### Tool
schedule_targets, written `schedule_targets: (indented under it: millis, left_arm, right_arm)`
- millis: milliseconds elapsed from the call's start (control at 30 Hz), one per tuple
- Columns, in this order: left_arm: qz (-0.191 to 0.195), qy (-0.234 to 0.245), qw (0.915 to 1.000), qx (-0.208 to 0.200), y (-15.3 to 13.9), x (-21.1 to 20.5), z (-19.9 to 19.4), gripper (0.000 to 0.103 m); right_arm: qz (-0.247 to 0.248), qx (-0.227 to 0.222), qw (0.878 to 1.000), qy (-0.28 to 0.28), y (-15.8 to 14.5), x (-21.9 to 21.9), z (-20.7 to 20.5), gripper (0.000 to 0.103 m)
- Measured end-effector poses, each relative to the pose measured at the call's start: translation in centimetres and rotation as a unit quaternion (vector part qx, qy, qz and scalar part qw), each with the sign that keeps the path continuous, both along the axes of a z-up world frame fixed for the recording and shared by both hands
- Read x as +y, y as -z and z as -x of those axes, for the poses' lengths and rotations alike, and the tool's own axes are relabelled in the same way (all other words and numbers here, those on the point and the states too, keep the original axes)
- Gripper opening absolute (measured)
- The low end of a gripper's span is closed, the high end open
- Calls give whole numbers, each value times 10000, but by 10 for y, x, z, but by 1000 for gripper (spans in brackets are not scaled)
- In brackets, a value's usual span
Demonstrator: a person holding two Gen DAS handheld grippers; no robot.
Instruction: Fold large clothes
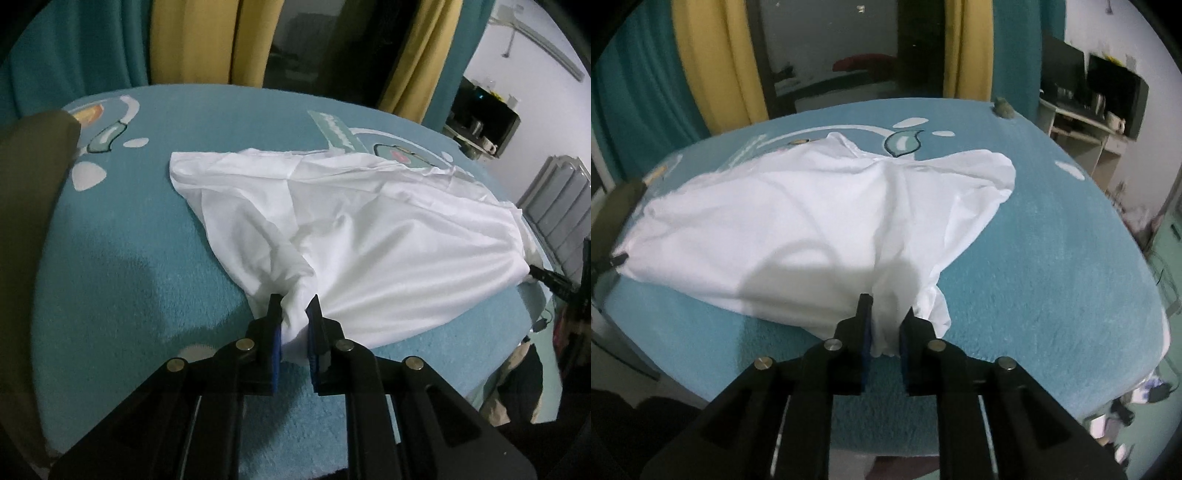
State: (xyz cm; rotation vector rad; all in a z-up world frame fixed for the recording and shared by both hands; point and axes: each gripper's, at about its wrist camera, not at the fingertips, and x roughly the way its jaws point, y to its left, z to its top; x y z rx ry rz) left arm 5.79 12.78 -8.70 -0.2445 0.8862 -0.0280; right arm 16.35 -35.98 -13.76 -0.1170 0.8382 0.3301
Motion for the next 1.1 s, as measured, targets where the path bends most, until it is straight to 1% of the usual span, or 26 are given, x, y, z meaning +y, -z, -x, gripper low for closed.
schedule_targets:
  millis: [67,100,133,200,267,333,433,500,600,667,700,767,833,900,967,1033,1100]
  left_arm:
    - [-85,11,10000,48,-2,-3,0,14]
    - [-95,-16,9999,69,-4,-2,-1,17]
    - [-98,-99,9999,71,-6,-1,0,19]
    - [-127,-286,9995,40,-12,1,2,30]
    - [-239,-458,9987,-44,-22,3,4,33]
    - [-432,-543,9974,-181,-35,5,5,34]
    - [-839,-513,9947,-308,-54,7,-2,36]
    - [-944,-356,9941,-392,-63,6,-12,36]
    - [-1038,45,9938,-398,-68,-5,-35,36]
    - [-1053,438,9929,-330,-63,-15,-56,36]
    - [-1064,597,9923,-222,-57,-19,-67,36]
    - [-1065,785,9912,-12,-45,-24,-86,36]
    - [-1210,895,9885,156,-34,-29,-103,36]
    - [-1381,982,9852,251,-28,-35,-117,36]
    - [-1422,1152,9825,357,-24,-41,-131,36]
    - [-1462,1368,9787,450,-20,-46,-141,36]
    - [-1487,1507,9758,540,-16,-47,-152,36]
  right_arm:
    - [92,49,9999,-16,-2,2,-2,17]
    - [122,52,9999,-12,-2,1,0,18]
    - [153,57,9999,-2,-3,0,1,22]
    - [257,69,9996,28,-6,-1,3,34]
    - [431,-70,9989,143,-13,-3,7,59]
    - [407,-200,9988,178,-23,-9,10,65]
    - [452,-414,9977,291,-39,-18,7,66]
    - [463,-519,9971,317,-46,-21,-1,67]
    - [558,-582,9963,314,-50,-23,-23,67]
    - [584,-572,9963,251,-50,-18,-39,67]
    - [587,-546,9966,183,-49,-15,-48,67]
    - [594,-505,9969,68,-47,-9,-63,67]
    - [659,-443,9968,-50,-43,-1,-77,67]
    - [701,-335,9965,-293,-38,9,-93,67]
    - [765,-269,9954,-502,-34,18,-100,68]
    - [869,-118,9925,-852,-26,30,-112,68]
    - [1056,8,9889,-1049,-18,40,-121,68]
